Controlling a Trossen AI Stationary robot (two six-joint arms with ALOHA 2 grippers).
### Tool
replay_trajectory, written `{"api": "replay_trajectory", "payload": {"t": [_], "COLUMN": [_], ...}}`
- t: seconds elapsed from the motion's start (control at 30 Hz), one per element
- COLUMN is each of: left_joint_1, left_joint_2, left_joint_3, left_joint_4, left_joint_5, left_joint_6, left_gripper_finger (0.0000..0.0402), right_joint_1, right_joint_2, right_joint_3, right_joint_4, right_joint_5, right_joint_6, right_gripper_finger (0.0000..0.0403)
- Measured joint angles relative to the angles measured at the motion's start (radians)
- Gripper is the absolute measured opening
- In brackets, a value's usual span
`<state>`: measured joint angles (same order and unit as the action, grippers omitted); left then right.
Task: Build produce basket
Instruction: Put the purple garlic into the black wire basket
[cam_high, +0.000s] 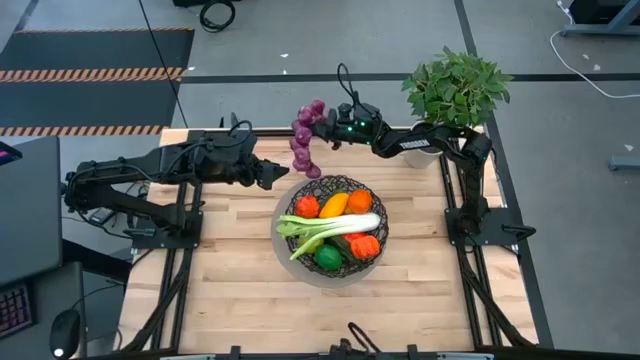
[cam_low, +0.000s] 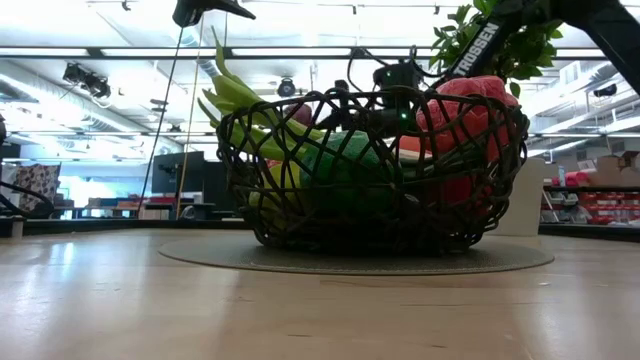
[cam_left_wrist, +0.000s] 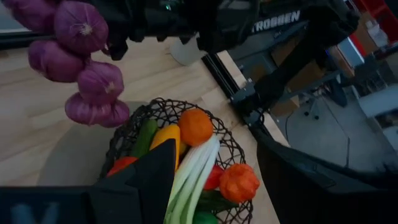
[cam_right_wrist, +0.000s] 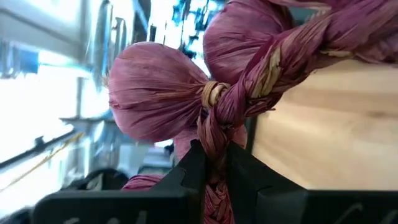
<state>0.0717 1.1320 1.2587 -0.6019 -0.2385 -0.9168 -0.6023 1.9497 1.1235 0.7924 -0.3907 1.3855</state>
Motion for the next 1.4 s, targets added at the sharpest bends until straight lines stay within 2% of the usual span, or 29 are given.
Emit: {"api": "replay_trajectory", "payload": {"t": [0.2,0.6,0.8,1.03,1.4], "left_joint_1": [-0.011,-0.010,-0.009,-0.001,-0.001], "left_joint_2": [-0.013,-0.121,-0.180,-0.220,-0.225], "left_joint_3": [0.000,0.002,0.002,0.002,0.002], "left_joint_4": [0.005,0.011,0.007,0.006,-0.021], "left_joint_5": [0.002,-0.001,-0.024,-0.032,-0.031], "left_joint_6": [0.044,0.129,0.173,0.206,0.234], "left_gripper_finger": [0.0231,0.0231,0.0231,0.0231,0.0231], "right_joint_1": [0.010,0.072,0.109,0.179,0.265], "right_joint_2": [-0.010,-0.018,-0.020,-0.039,-0.123], "right_joint_3": [0.047,0.172,0.188,0.188,0.187], "right_joint_4": [-0.003,-0.089,-0.116,-0.144,-0.189], "right_joint_5": [-0.144,-0.159,-0.212,-0.205,-0.116], "right_joint_6": [-0.042,-0.139,-0.138,-0.156,-0.254], "right_gripper_finger": [0.0048,0.0048,0.0048,0.0048,0.0048]}}
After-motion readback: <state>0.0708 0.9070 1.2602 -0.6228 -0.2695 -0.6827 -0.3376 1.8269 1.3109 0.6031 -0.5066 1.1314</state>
